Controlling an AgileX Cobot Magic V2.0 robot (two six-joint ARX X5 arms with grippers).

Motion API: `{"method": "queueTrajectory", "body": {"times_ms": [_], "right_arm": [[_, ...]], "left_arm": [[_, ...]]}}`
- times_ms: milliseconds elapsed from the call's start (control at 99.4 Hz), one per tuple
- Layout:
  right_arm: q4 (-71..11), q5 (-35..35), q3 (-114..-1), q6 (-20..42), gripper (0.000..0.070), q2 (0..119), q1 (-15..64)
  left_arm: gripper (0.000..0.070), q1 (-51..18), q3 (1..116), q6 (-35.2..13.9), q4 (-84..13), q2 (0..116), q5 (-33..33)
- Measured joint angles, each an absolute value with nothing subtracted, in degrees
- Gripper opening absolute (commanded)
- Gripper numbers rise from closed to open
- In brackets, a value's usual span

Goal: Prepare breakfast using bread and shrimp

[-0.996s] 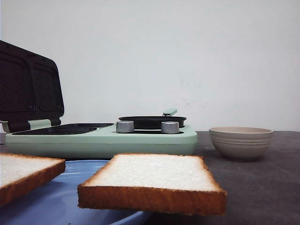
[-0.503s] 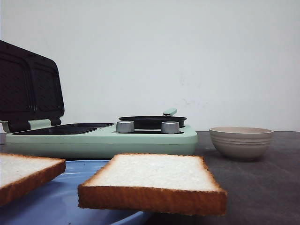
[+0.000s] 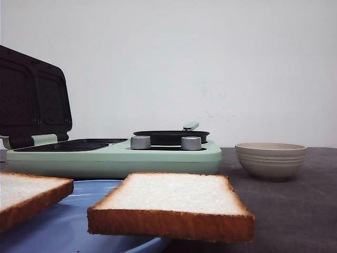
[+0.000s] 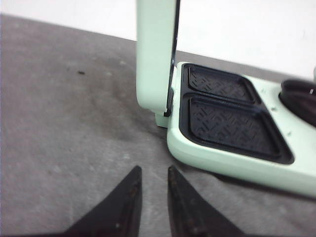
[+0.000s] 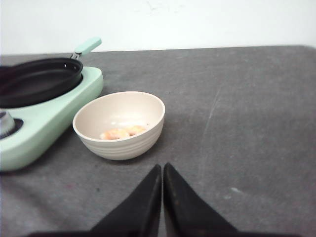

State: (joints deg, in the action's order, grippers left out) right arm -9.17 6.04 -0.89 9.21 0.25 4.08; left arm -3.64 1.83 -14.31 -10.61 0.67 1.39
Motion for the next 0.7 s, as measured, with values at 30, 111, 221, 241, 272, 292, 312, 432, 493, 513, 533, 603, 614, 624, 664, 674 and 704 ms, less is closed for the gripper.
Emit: {"method": "queueTrajectory", "body": {"times_ms": [30, 111, 221, 241, 272, 292, 312, 432, 493, 513, 533, 603, 614, 624, 664, 674, 704], "right_arm": [[-9.19, 6.07, -0.89, 10.24, 0.0, 0.25, 4.08], [-10.33, 6.09, -1.52, 12.75, 0.0, 0.25, 4.08], [-11.92, 6.07, -5.37, 15.7, 0.0, 0.38, 4.08], [-12.29, 6.0, -6.42, 16.19, 0.0, 0.47, 4.08], [-13.02, 5.91, -8.14, 16.84, 0.0, 0.6, 4.08], [-13.54, 5.91, -9.32, 17.21, 0.0, 0.84, 4.08], [-14.17, 5.89, -10.55, 17.63, 0.0, 1.26, 4.08], [-20.05, 6.02, -16.64, 19.66, 0.0, 7.05, 4.05], [-23.79, 6.66, -18.96, 20.8, 0.0, 11.68, 4.05], [-24.88, 7.11, -19.66, 21.17, 0.0, 13.43, 4.05], [-25.85, 7.7, -20.34, 21.5, 0.0, 15.18, 4.05], [-28.38, 10.55, -22.72, 22.28, 0.0, 21.67, 4.05], [-28.6, 10.94, -23.05, 22.41, 0.0, 22.63, 4.05], [-28.8, 11.4, -23.38, 22.44, 0.0, 23.57, 4.05], [-29.5, 13.17, -24.69, 22.7, 0.0, 27.16, 4.05], [-29.65, 13.63, -24.99, 22.79, 0.0, 28.03, 4.05], [-30.0, 14.98, -25.87, 22.85, 0.0, 30.61, 4.05]], "left_arm": [[0.0004, -3.64, 1.83, -16.05, -10.63, 0.67, 1.15], [0.0004, -3.64, 1.83, -20.49, -10.66, 0.67, -0.08], [0.0005, -3.64, 1.87, -24.86, -10.66, 0.67, -3.77], [0.0006, -3.64, 1.93, -25.5, -10.85, 0.67, -4.4], [0.0006, -3.64, 2.15, -26.57, -11.46, 0.69, -5.1], [0.0006, -3.64, 2.39, -27.24, -12.1, 0.69, -5.48], [0.0006, -3.64, 2.74, -27.99, -12.97, 0.71, -5.87], [0.0006, -3.64, 4.91, -31.16, -19.88, 1.65, -6.68], [0.0006, -3.64, 5.91, -31.88, -23.81, 2.87, -7.55], [0.0006, -3.64, 6.24, -32.16, -25.17, 3.38, -7.79], [0.0006, -3.64, 6.52, -32.29, -26.48, 3.88, -8.03], [0.0006, -3.64, 7.51, -32.58, -30.04, 6.07, -9.23], [0.0006, -3.64, 7.64, -32.6, -30.39, 6.42, -9.39], [0.0006, -3.64, 7.75, -32.64, -30.65, 6.76, -9.5], [0.0006, -3.64, 8.12, -33.1, -30.85, 8.23, -10.55], [0.0006, -3.64, 8.19, -33.26, -30.76, 8.58, -10.81], [0.0006, -3.64, 8.4, -33.89, -30.46, 9.56, -11.75]]}}
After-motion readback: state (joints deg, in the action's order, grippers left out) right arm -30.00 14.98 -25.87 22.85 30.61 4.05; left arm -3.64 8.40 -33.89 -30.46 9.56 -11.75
